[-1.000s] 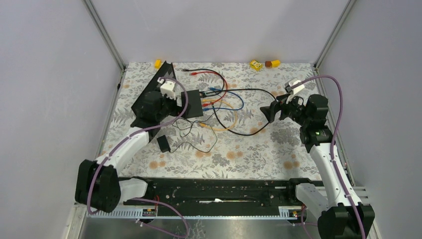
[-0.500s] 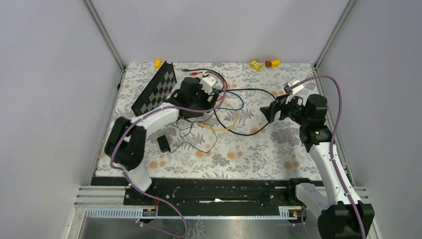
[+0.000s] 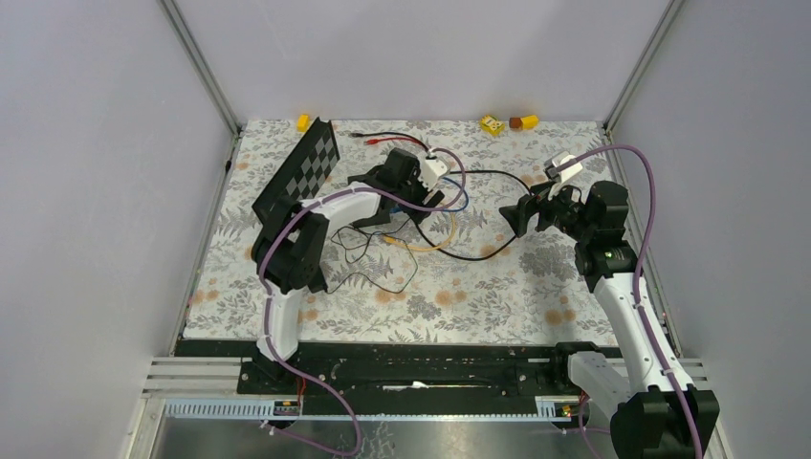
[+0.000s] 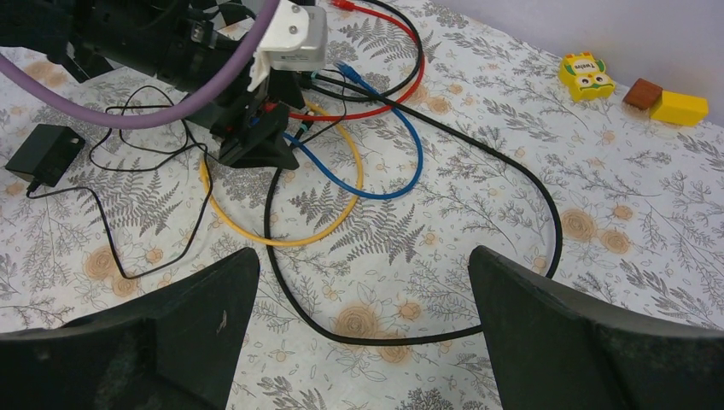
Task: Pull the plug from the switch port
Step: Move the switch port to the center of the board, then pull the power from the switch port.
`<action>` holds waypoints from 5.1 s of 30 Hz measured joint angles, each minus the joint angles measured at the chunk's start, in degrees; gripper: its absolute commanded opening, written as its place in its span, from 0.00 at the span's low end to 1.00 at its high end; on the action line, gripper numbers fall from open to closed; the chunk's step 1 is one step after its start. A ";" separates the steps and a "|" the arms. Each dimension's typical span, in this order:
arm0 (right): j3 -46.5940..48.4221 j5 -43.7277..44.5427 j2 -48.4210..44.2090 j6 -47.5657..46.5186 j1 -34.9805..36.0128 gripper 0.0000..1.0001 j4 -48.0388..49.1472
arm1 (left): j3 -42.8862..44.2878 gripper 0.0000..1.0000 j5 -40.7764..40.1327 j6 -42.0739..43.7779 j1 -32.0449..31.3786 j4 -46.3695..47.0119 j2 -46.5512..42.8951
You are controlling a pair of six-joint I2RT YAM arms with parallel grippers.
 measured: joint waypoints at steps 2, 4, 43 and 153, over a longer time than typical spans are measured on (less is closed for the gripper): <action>-0.07 -0.04 0.02 0.00 0.00 1.00 0.00 | 1.53 0.79 0.00 0.13 -0.17 -0.31 1.55; -0.13 -0.07 0.02 0.00 0.00 1.00 0.02 | 2.62 0.76 0.00 0.22 -0.37 -0.50 2.80; -0.57 -0.11 0.07 -0.46 -0.02 1.00 0.04 | -12.85 0.03 4.46 7.61 -11.63 -0.70 -5.07; 36.20 41.97 60.72 -11.91 20.94 0.68 -16.98 | -38.71 0.98 7.98 -13.66 15.87 12.55 -31.39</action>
